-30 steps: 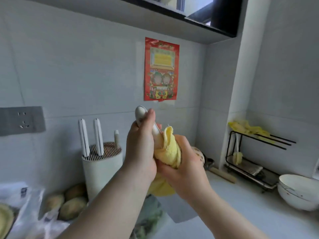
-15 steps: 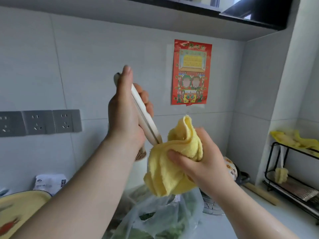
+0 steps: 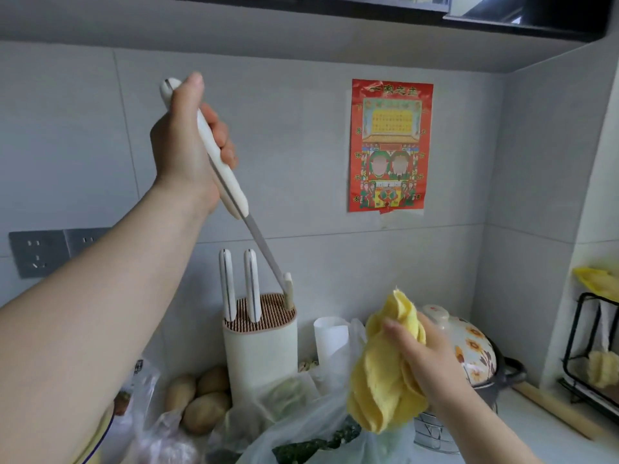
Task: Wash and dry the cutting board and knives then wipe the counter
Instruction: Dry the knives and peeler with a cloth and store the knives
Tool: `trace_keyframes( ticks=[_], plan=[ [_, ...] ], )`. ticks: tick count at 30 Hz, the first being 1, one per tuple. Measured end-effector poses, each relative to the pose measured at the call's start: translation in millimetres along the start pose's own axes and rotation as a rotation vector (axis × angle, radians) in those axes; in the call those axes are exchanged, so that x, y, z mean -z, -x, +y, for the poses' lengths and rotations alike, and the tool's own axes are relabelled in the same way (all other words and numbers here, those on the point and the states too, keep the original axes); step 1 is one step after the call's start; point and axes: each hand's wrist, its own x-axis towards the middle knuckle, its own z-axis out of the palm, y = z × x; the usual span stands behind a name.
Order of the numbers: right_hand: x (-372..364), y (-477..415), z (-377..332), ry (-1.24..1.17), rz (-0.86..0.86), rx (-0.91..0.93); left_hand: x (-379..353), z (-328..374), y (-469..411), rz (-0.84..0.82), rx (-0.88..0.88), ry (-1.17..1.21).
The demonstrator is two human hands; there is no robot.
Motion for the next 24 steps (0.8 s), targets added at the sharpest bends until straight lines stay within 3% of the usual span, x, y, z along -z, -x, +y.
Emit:
trace_keyframes(
  ticks=[15, 24],
  plan=[
    [-3.2, -17.7, 52.6, 0.056, -0.166, -0.139, 9.1, -83.6, -20.2, -0.069, 0.004, -0.147],
    [0.2, -19.6, 61.5, 0.015, -0.118, -0.157, 15.9, -102.2, -24.1, -0.064, 0.005, -0.186]
  ],
)
